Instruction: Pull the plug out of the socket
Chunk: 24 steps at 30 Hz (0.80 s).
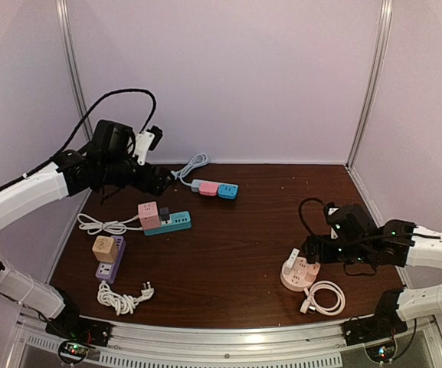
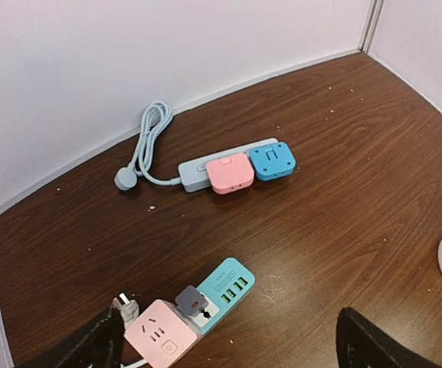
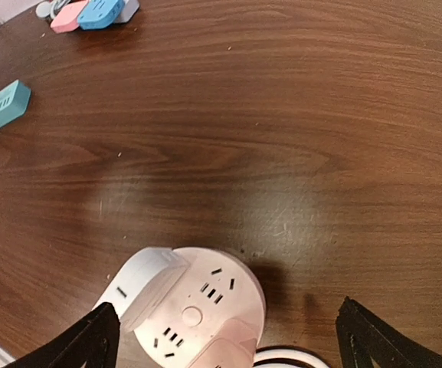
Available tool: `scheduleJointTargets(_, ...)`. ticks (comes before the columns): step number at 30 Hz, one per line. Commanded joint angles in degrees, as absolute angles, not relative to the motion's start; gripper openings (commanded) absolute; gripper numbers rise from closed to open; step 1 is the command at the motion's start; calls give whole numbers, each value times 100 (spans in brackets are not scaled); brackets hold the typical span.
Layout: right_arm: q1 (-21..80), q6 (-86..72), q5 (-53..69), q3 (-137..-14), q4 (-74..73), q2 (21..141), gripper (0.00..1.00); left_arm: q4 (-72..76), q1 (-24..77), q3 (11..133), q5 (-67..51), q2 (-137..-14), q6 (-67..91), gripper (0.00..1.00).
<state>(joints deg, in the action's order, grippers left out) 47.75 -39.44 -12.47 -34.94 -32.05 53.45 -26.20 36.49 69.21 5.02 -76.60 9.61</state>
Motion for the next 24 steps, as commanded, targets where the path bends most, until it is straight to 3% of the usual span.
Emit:
scheduleJointTargets(1,5378,-4184,-1268,-3419,-3466,5304,100,-2866,3778,7325,154,-7742,1176,98)
scheduleJointTargets(7,6123,-4010,-1386,-3158,-3187,5165,97,-2901,3880,7226,0,-7726,1594,98)
scheduleJointTargets(15,6152,-3779,-1269,-2874,-2877,4897,93,-2833,4069,6953,0,-7726,1995,98)
scheduleJointTargets(24,6152,-4540,-1586,-2683,-3124,5035,96,-2683,4078,6803,-231,-7739,2187,98)
